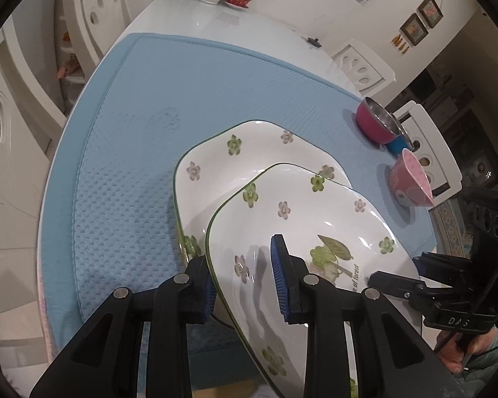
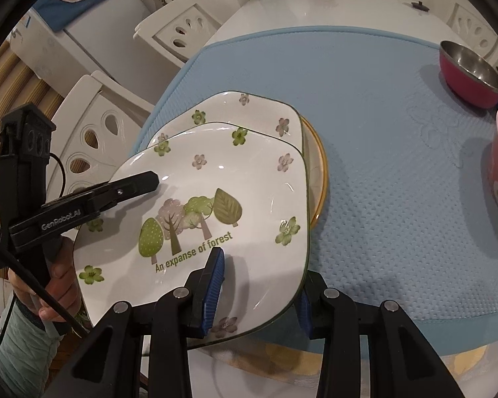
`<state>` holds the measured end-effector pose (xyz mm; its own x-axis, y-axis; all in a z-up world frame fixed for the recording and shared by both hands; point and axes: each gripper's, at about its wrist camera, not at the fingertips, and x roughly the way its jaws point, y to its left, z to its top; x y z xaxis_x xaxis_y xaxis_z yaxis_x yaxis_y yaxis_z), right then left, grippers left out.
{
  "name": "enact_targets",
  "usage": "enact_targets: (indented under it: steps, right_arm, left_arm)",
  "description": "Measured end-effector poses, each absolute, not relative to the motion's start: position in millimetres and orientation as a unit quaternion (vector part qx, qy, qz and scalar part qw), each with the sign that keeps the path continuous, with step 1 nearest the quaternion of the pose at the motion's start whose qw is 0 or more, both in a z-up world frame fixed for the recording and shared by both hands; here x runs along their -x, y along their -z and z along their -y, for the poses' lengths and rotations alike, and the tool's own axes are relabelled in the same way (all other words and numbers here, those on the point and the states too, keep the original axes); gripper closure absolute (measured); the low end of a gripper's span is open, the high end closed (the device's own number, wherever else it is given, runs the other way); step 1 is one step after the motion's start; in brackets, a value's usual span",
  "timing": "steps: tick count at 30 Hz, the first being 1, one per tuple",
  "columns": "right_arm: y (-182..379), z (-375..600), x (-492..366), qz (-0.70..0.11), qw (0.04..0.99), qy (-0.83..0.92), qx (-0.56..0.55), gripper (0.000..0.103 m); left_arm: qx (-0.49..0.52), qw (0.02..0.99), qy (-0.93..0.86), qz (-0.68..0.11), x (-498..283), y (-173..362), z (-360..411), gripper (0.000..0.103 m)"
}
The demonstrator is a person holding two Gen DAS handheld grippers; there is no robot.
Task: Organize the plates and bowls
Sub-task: 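Lower the hexagonal plate onto the plate stack and open the left tool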
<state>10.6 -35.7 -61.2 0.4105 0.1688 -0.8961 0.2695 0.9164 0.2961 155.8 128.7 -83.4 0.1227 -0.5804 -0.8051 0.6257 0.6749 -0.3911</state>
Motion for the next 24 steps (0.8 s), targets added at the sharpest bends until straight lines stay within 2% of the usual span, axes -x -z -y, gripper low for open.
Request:
enact_targets:
  steps: [6,14,24]
  right_arm:
    - [64,38,-16,-0.548,0.809,0.033,-0.210,0.065]
    - [68,37,-27,-0.556,0.800,0.027,-0.225,0.065]
    - [65,35,-28,-0.553,0.802,0.013,-0.224,0.065]
  left_arm:
    - [-0.035,0.749,0.399,-0.528,-160,85,-125,0.077]
    - [-0.035,0.737,0.387,-0.553,-173,83,-116,0.068]
    - [-0.074,0.728,0.383,-0.564,-177,73,-114,0.065]
